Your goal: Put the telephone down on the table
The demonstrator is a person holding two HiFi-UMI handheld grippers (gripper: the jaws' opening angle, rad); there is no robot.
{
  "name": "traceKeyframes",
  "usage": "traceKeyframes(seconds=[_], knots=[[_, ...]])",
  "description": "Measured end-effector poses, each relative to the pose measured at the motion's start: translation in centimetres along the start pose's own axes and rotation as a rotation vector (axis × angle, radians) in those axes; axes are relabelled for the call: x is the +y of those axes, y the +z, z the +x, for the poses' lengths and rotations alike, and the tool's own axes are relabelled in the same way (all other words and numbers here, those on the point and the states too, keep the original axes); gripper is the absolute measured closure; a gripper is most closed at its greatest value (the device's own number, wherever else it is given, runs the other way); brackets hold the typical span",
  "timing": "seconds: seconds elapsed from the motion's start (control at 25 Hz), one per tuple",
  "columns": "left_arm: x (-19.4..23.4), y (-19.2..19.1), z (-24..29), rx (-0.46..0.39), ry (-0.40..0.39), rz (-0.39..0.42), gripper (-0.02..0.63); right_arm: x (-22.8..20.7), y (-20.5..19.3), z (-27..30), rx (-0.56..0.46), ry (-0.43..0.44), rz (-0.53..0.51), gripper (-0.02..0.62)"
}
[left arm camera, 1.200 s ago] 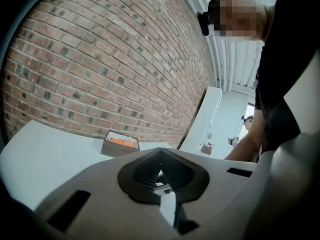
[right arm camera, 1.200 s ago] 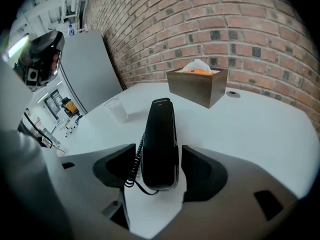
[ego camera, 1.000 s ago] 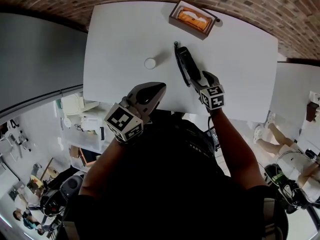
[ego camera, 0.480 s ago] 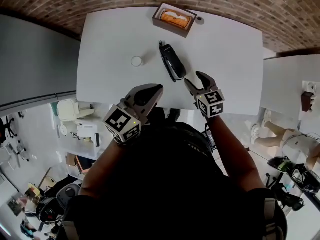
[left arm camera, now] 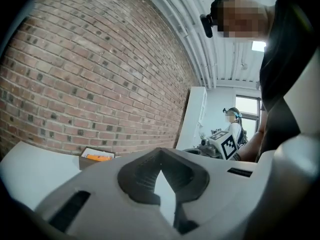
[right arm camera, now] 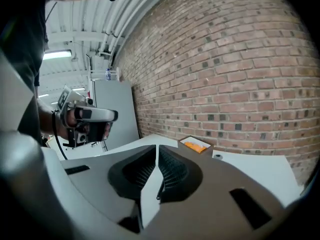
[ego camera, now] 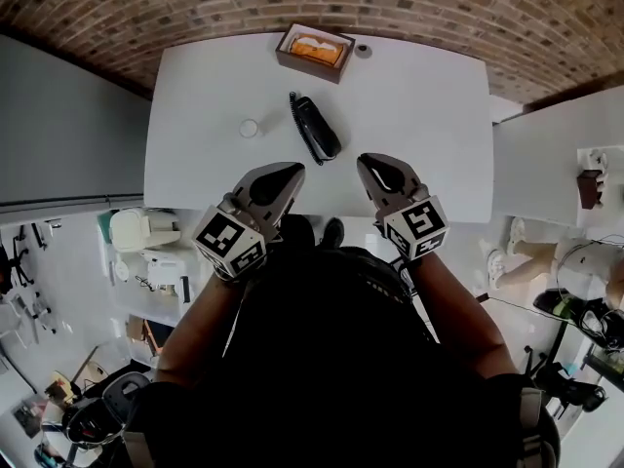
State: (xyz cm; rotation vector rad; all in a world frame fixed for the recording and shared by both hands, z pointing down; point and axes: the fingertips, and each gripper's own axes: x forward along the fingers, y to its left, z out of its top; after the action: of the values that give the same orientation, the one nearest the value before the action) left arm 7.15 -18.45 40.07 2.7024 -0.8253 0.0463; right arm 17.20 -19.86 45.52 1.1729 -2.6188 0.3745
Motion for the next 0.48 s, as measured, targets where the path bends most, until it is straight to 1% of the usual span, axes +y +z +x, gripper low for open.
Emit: traceKeyframes(seconds=[0.12,0.24,0.4,0.48], knots=[[-0.8,0.3,0.0,-0.002,0.009,0.012,0.6,0.5,0.8,-1.3,-0.016,0.015,-0.02,0.572],[-1.7,0.5,0.0,-0.001,0.017,0.02,0.6,0.3,0.7,-2.0,-0.018,0.021,0.005,0.574],[-2.0,1.0,-0.6,-0.005,0.037,0.06,0.6,0.4,0.7,-2.5,-0.025,0.031,0.012,0.574],[-2.1,1.1,-1.5,-0.007,0.052,0.066,0.6,0.8,0.6,-2.7,-0.028,0.04,0.017,0.574]])
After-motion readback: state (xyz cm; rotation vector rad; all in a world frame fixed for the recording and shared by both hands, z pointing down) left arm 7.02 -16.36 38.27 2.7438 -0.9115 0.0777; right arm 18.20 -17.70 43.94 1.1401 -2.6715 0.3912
